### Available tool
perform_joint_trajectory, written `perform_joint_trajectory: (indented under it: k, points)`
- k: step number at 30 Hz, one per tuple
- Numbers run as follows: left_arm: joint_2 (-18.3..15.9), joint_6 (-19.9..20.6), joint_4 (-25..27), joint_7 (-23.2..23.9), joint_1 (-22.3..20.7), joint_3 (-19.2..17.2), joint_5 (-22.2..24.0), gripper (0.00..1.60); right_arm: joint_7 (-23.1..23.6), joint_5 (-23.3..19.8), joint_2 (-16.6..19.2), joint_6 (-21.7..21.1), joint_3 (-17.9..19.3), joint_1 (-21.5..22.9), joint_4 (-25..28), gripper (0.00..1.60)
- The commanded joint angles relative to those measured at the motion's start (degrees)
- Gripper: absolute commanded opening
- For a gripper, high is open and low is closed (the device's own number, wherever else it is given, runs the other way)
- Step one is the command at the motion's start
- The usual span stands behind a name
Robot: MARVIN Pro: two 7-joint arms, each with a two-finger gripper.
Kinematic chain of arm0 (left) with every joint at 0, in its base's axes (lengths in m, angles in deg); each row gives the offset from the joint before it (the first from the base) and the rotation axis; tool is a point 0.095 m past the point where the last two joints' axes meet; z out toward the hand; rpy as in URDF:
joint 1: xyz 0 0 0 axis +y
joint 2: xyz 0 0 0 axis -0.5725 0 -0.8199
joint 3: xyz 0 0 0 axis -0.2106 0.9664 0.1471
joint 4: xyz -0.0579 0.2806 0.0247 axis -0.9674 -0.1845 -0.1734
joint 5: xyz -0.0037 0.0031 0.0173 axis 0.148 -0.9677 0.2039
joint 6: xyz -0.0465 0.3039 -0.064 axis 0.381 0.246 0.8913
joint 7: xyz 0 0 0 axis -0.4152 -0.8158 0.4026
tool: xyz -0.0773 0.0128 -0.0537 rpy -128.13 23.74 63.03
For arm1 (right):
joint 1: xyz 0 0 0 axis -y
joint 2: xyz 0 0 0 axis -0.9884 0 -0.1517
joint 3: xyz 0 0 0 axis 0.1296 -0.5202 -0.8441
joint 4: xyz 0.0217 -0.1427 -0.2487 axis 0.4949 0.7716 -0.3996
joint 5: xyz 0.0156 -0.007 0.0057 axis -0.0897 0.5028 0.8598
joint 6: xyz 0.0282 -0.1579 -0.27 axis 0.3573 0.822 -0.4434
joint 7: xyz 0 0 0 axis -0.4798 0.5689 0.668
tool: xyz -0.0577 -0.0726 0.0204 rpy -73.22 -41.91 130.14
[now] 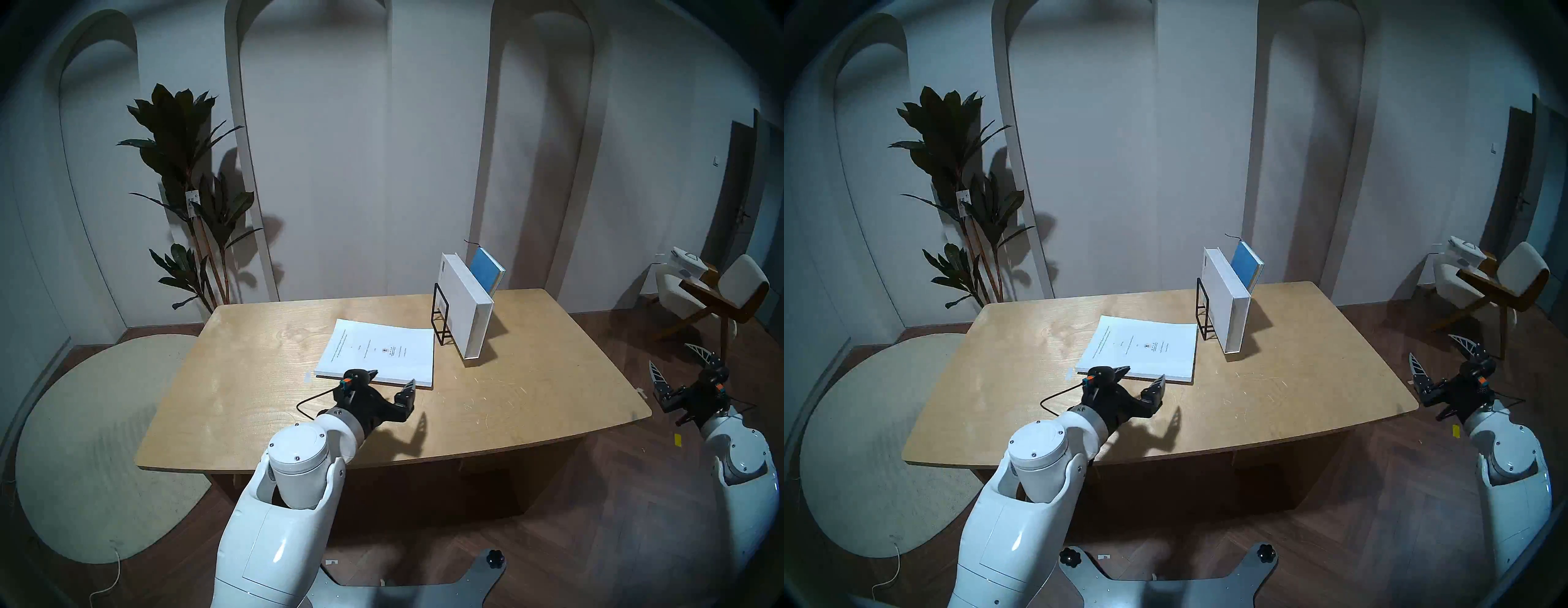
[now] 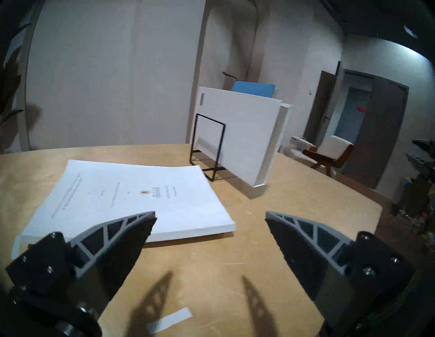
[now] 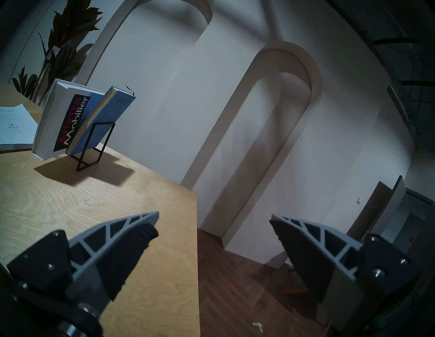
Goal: Stack the books into one stack
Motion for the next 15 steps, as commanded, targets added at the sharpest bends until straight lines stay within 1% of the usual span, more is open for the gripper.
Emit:
perform_joint_trajectory:
  k: [1, 4, 6, 7, 8, 10, 12, 13, 14, 15]
  points:
    - [0.27, 3.96, 2.86, -4.21, -4.55, 4.5, 3.03, 1.6, 0.13, -0.1, 0.51, 0.44, 0.64, 0.28, 0.75, 1.6]
    - [0.35, 3.93, 1.91, -7.77, -6.69, 6.94, 3.78, 1.6, 0.13, -0.11, 0.51, 0.44, 0.63, 0.29, 0.74, 1.6]
    - [0.24, 3.01, 1.09, -10.6, -7.84, 8.85, 3.5, 1.6, 0.13, -0.12, 0.51, 0.44, 0.63, 0.29, 0.74, 1.6]
    - [0.25, 3.12, 0.69, -11.31, -8.3, 9.44, 4.02, 1.6, 0.14, -0.12, 0.51, 0.44, 0.63, 0.29, 0.74, 1.6]
    - [0.3, 3.03, 0.02, -13.09, -9.05, 10.34, 4.92, 1.6, 0.14, -0.12, 0.51, 0.45, 0.64, 0.29, 0.74, 1.6]
    - [0.37, 1.55, -0.89, -14.6, -10.04, 11.69, 4.1, 1.6, 0.14, -0.12, 0.51, 0.44, 0.63, 0.3, 0.73, 1.6]
    - [0.54, 1.04, -2.02, -17.36, -11.67, 13.56, 4.68, 1.6, 0.14, -0.13, 0.51, 0.45, 0.63, 0.3, 0.73, 1.6]
    - [0.39, 0.53, -1.61, -17.44, -11.1, 13.7, 4.71, 1.6, 0.14, -0.13, 0.51, 0.45, 0.63, 0.3, 0.73, 1.6]
    - [0.69, 0.38, -2.84, -19.27, -12.6, 14.83, 5.02, 1.6, 0.15, -0.13, 0.51, 0.45, 0.63, 0.31, 0.73, 1.6]
    - [0.74, 0.17, -3.23, -20.09, -12.94, 15.37, 5.3, 1.6, 0.15, -0.13, 0.51, 0.45, 0.63, 0.31, 0.73, 1.6]
